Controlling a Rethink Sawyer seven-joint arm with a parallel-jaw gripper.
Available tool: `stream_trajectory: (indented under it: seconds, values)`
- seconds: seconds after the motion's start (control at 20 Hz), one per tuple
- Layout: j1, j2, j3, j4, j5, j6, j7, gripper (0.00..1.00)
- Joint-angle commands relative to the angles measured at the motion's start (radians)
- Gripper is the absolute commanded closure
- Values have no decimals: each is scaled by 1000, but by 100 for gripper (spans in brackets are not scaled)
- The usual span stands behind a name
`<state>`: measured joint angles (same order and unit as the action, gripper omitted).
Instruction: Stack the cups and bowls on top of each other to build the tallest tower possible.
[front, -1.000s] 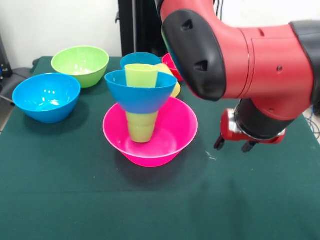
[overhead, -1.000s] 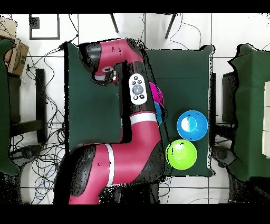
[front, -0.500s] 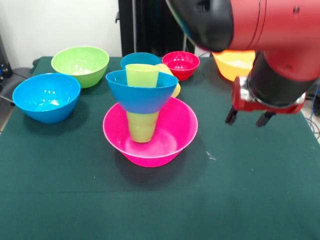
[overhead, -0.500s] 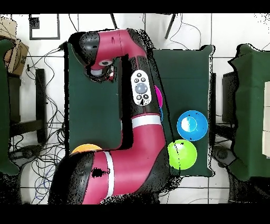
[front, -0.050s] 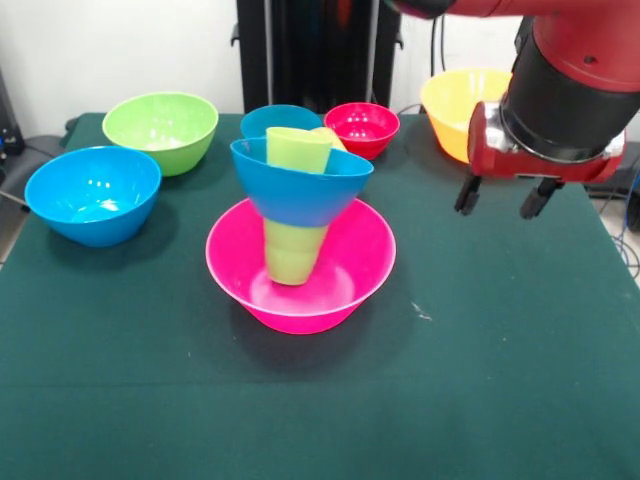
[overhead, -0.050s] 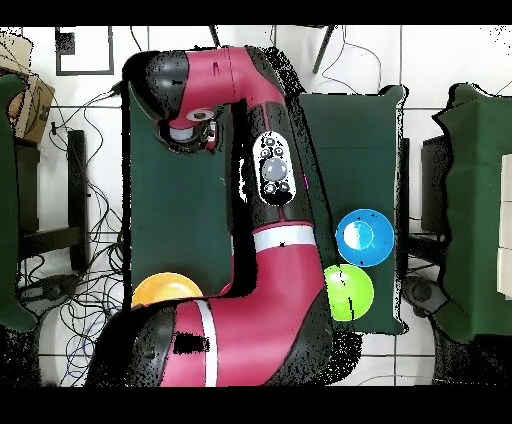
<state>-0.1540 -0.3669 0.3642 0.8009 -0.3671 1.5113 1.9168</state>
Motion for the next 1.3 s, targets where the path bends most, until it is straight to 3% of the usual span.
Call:
stream_trajectory:
  seconds: [0.05, 0.2, 0.45, 0.85, 1.3]
  values:
    - [-20, -15, -13, 172, -41, -4, -177, 0]
    - [-49, -54, -11, 278, -30, -55, -197, 0]
    - [-85, -68, 15, 364, -30, -91, -227, 0]
    - [-159, -95, 46, 446, -55, -108, -292, 0]
    - [-193, -99, 86, 486, -33, -96, -243, 0]
